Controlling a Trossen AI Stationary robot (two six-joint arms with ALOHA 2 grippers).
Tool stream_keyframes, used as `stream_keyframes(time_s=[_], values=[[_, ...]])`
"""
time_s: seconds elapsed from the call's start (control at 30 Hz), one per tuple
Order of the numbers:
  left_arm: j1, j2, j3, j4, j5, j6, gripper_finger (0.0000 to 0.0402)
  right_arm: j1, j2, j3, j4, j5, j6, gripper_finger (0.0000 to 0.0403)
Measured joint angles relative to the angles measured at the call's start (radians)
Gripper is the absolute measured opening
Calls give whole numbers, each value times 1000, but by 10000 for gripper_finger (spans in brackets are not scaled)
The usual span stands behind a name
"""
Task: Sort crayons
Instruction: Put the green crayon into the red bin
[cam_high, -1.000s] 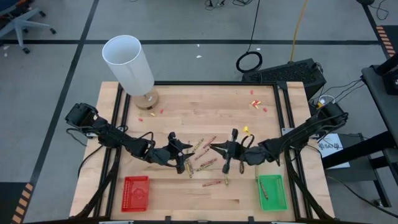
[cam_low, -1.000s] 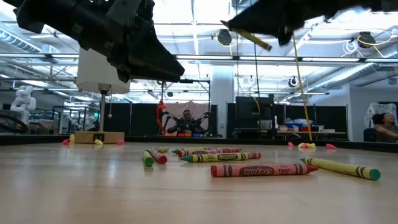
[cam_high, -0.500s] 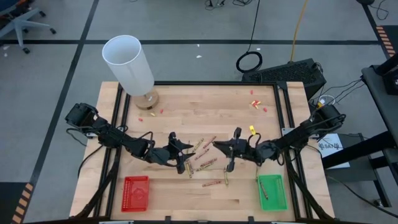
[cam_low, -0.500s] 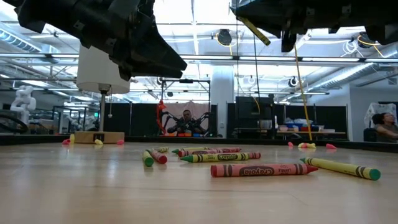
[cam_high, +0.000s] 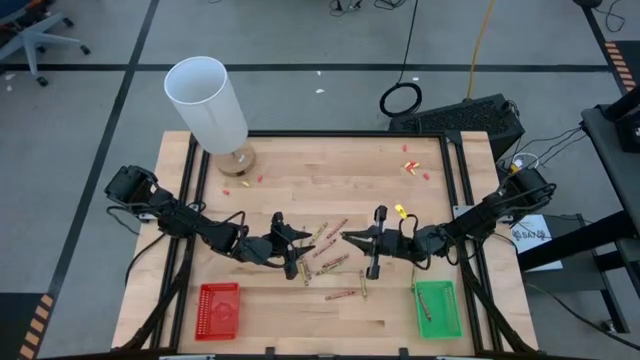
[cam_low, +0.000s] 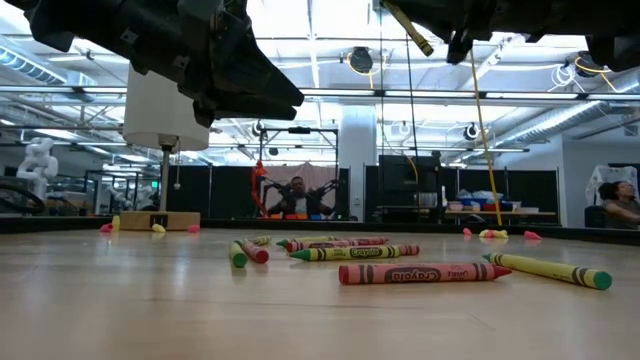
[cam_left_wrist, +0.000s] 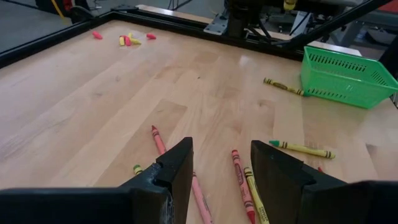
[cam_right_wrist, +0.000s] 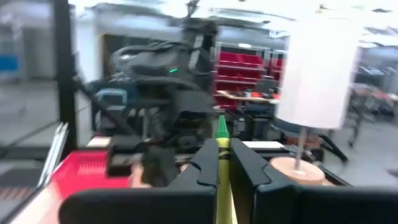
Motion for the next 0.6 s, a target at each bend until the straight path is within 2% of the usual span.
stream_keyframes(time_s=[0.13,0.23,0.4,0.6], values=[[0,0,0,0,0,-1,160,-1,0,0,-4,-135,-124,2],[0,0,0,0,0,-1,160,-1,0,0,-11,-196,-203,2],[0,0,0,0,0,-1,160,-1,0,0,-37,-197,-263,2],[0,0,0,4,0,-1,160,-1,0,0,-55,-196,-259,2]])
